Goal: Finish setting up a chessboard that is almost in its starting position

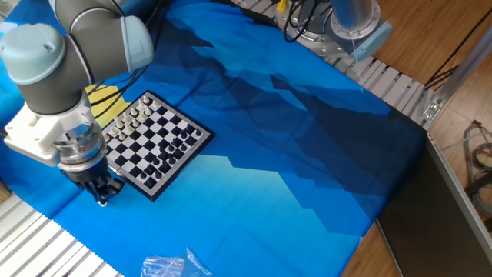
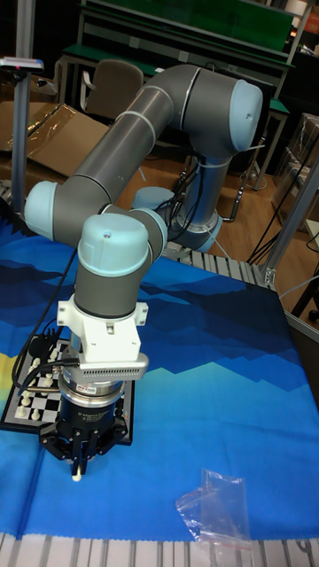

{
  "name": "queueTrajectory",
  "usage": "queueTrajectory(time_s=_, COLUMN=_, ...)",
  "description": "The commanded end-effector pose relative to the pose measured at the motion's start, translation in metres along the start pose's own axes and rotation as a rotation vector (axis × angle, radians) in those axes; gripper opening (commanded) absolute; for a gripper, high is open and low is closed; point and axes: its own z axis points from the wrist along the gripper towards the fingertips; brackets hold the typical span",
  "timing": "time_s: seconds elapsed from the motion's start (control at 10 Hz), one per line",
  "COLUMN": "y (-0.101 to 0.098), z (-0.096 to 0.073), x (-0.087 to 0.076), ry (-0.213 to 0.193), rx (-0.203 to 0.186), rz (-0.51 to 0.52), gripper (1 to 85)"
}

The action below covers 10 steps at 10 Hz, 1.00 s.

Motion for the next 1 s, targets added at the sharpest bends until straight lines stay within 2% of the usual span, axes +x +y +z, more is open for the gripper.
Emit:
queueTrajectory(time_s=0.0, y=-0.001, z=-0.003, x=0.0, ry=-0.001, rx=-0.003, rz=0.012, gripper=12.7)
queueTrajectory(time_s=0.5, y=-0.006, z=-0.013, x=0.0, ry=0.003, rx=0.009, rz=0.022, gripper=11.0)
queueTrajectory(time_s=0.9, y=-0.023, z=-0.041, x=-0.002, ry=0.005, rx=0.016, rz=0.034, gripper=8.7)
